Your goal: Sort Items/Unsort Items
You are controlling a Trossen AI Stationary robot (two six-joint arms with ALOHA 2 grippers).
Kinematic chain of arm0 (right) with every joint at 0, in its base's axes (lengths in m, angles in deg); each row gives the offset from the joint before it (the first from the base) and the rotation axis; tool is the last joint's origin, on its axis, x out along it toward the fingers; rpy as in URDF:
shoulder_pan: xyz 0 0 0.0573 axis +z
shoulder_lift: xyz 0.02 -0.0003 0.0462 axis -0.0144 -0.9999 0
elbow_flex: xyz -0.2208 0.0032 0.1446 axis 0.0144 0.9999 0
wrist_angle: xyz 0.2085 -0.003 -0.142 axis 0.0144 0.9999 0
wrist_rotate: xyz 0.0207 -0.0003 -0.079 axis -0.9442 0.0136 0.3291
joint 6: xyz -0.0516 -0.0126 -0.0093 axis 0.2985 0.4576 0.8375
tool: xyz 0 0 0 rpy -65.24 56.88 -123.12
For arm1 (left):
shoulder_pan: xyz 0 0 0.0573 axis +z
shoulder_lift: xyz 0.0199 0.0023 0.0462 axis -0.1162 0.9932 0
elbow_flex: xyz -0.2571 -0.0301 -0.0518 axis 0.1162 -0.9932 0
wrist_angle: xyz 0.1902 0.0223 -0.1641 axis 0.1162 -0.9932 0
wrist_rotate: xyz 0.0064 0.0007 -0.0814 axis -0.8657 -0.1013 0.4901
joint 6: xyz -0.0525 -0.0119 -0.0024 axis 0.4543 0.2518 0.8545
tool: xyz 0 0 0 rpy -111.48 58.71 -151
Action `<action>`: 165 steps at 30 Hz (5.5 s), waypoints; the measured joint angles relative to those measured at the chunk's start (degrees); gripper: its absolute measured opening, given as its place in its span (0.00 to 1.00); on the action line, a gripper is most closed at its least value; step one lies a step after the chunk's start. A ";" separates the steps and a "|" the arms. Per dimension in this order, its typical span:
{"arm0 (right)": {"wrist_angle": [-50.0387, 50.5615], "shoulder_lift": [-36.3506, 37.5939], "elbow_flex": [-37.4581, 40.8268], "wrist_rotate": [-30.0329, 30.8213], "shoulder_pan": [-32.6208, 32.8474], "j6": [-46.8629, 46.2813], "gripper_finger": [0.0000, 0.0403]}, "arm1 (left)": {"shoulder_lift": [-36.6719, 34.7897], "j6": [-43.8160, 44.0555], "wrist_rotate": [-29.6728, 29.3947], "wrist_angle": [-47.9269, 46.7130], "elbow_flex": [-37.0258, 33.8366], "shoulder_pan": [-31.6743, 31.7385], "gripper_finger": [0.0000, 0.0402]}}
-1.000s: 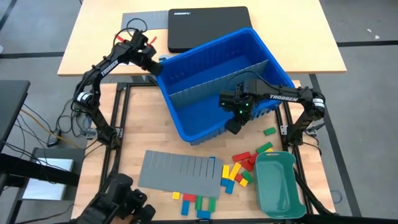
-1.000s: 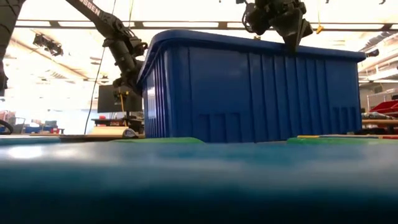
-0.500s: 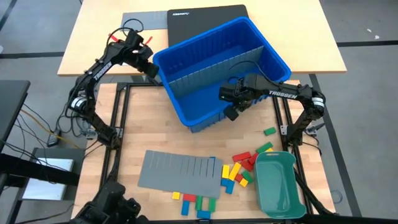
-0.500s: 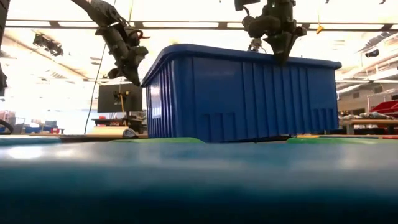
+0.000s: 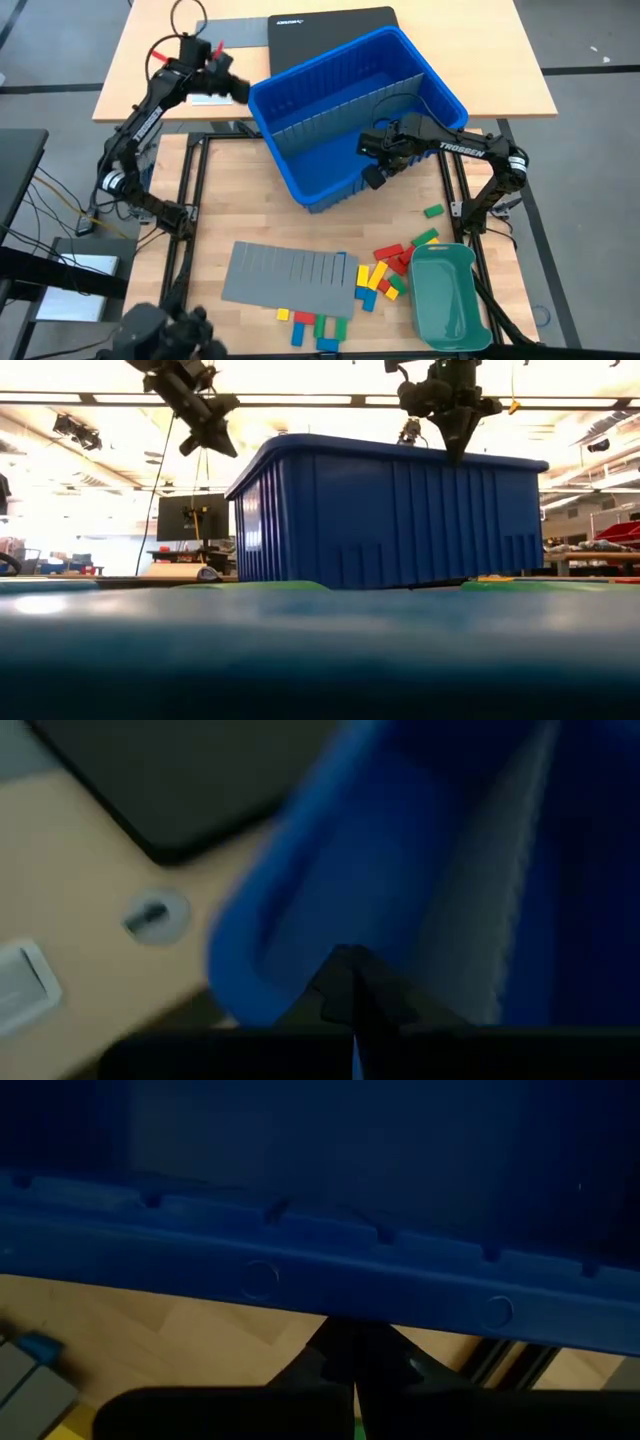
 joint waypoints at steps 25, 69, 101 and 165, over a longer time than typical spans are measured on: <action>0.81 0.11 -0.07 -2.31 -3.31 4.36 0.00 | 27.62 -6.56 18.13 -8.29 19.85 4.91 0.00; 0.08 5.33 -2.92 14.52 -13.00 -25.48 0.00 | 24.89 7.29 6.89 -1.95 19.41 9.12 0.00; -4.42 5.38 8.98 13.80 -21.06 -21.80 0.01 | 25.61 -7.91 14.18 -27.32 19.32 -1.91 0.00; -56.52 5.09 13.94 -14.06 -42.04 8.53 0.00 | 1.62 11.29 4.60 -9.98 -12.26 -8.03 0.00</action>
